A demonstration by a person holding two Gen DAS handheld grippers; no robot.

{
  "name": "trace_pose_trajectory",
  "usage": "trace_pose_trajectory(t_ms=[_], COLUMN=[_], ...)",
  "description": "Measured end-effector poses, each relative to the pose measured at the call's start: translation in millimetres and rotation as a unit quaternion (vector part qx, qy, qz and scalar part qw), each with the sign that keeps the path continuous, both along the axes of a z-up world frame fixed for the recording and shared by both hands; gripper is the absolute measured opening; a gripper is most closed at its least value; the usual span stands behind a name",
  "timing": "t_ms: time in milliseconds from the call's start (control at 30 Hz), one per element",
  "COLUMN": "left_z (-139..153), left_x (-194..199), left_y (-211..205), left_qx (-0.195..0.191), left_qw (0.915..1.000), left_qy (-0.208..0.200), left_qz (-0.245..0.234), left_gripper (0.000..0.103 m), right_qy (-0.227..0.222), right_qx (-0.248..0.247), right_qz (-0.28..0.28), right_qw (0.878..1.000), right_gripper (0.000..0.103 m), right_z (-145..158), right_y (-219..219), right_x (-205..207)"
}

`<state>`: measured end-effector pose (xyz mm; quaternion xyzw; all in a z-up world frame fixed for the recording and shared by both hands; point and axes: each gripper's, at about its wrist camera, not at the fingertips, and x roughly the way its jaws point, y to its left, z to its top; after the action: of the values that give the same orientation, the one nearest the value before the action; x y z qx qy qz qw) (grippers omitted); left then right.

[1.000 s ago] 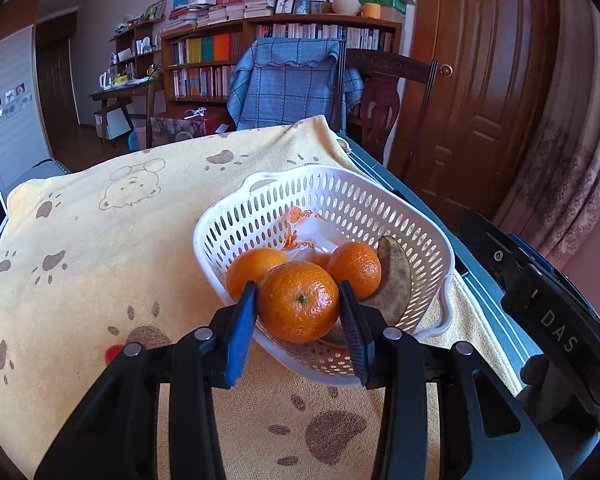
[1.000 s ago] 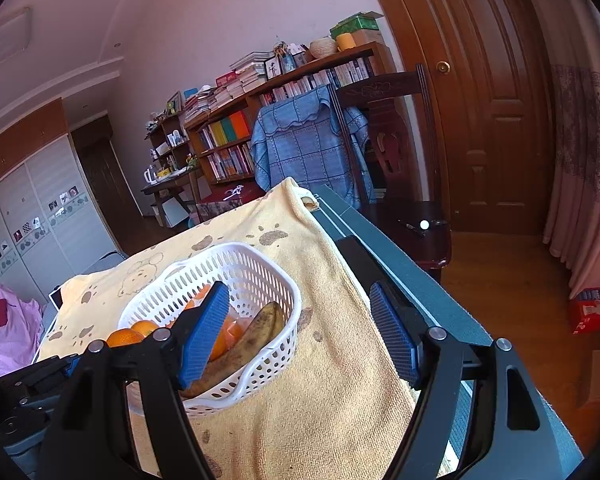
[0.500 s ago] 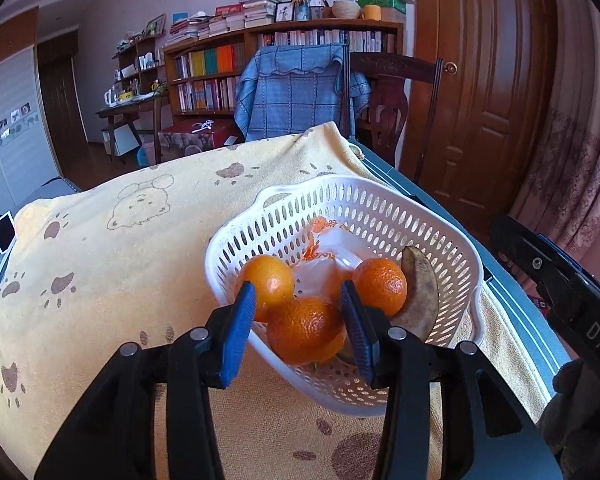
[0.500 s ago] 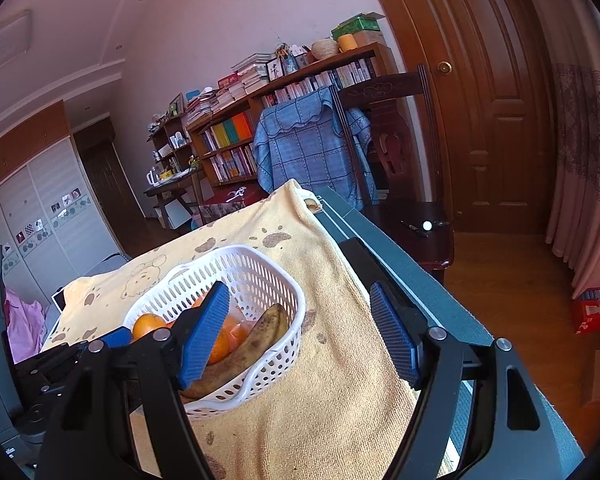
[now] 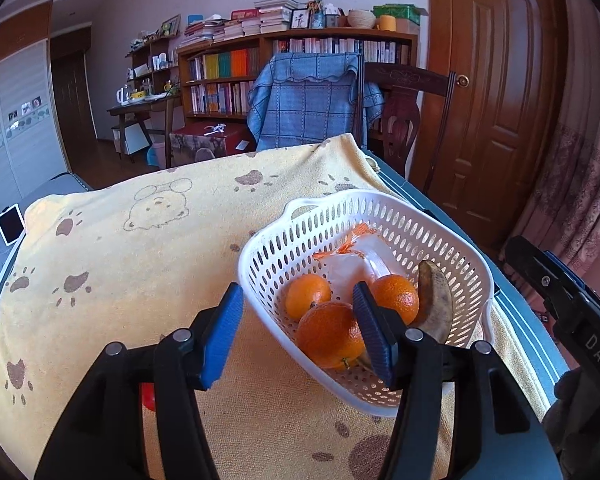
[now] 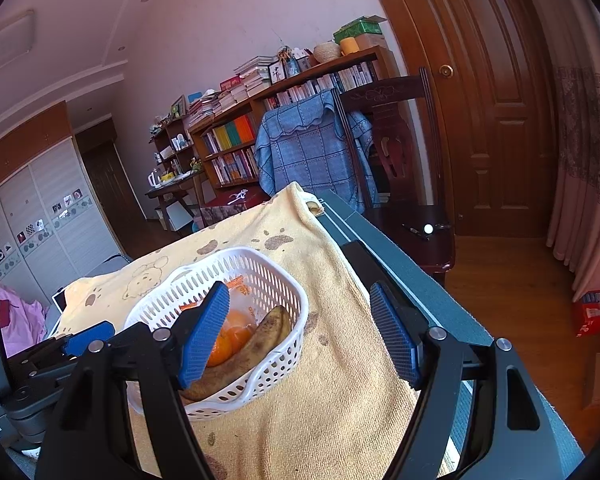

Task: Organize fruits
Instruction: 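Withdraw the left gripper from the basket toward the red cherry tomato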

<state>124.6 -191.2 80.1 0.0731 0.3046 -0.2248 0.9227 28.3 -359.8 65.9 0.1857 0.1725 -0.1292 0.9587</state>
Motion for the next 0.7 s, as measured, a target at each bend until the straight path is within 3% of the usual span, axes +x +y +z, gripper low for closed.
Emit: trace_pose_trajectory(t_ms=[267, 700], left_z=[9, 38], left_x=[-1, -8], left_y=[20, 83], left_qx=[-0.01, -0.027], left_qw=[0.9997, 0.9956], left_qy=[0.001, -0.02], left_qz=[0.023, 0.087], left_gripper=[0.065, 0.067], right_qy=[-0.001, -0.007], right_qx=[-0.002, -0.012], right_qz=[0.001, 0.004], right_qw=[1.0, 1.0], right_gripper=[0.075, 0.075], right_z=[0, 3], right_y=[1, 4], right_x=[0, -1])
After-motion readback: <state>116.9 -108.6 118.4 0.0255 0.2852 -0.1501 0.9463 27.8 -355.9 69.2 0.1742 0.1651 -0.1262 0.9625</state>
